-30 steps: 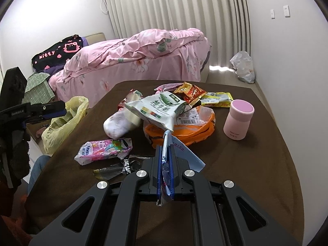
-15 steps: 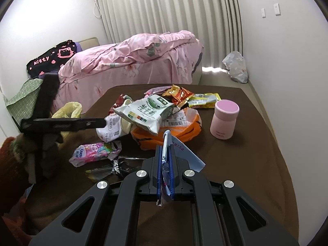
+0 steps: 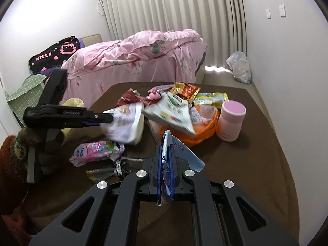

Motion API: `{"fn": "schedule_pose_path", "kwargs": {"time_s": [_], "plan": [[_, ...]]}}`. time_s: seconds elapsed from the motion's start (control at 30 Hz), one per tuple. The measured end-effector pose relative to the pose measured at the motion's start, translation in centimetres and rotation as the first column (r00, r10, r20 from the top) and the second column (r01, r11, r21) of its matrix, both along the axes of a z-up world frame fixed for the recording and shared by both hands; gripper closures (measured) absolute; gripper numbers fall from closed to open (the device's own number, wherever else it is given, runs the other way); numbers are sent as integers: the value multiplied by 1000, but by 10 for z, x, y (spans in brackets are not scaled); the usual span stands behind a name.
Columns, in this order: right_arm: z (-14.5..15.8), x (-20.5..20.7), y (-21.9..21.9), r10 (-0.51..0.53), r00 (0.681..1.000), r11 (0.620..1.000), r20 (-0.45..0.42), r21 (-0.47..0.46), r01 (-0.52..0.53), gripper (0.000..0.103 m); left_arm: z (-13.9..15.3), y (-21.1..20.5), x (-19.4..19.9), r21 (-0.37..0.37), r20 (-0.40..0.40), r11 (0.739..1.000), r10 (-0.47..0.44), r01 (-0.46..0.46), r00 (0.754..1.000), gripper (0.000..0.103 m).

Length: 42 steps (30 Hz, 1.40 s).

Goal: Collect trash
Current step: 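Lift the white cup with the left tool and carry it toward the yellow bag, then open the left tool over the yellow bag while the right tool releases its wrapper there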

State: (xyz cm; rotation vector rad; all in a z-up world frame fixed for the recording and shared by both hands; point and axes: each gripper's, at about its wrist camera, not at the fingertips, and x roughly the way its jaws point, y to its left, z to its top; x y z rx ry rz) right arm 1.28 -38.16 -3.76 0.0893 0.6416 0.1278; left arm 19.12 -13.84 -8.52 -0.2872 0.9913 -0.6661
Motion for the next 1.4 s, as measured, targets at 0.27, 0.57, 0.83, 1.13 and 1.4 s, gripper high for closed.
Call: {"fn": "schedule_pose_path", "kwargs": {"time_s": [0.27, 0.57, 0.83, 1.13, 1.4], "plan": [[15, 0, 18, 36, 999, 999, 29, -22, -35, 96, 42, 36, -38, 43, 169, 994, 89, -97, 982, 77], [49, 13, 58, 135, 986, 989, 95, -78, -128, 96, 79, 75, -72, 146, 338, 963, 168, -228, 926, 77], [91, 44, 124, 313, 933, 948, 178, -113, -297, 96, 105, 129, -90, 183, 450, 903, 276, -390, 849, 77], [101, 101, 201, 473, 865, 880, 165, -35, -474, 96, 104, 214, -96, 164, 474, 743, 517, -649, 712, 77], [76, 162, 265, 587, 804, 803, 90, 57, -593, 96, 70, 261, -80, 139, 391, 626, 677, -767, 623, 77]]}}
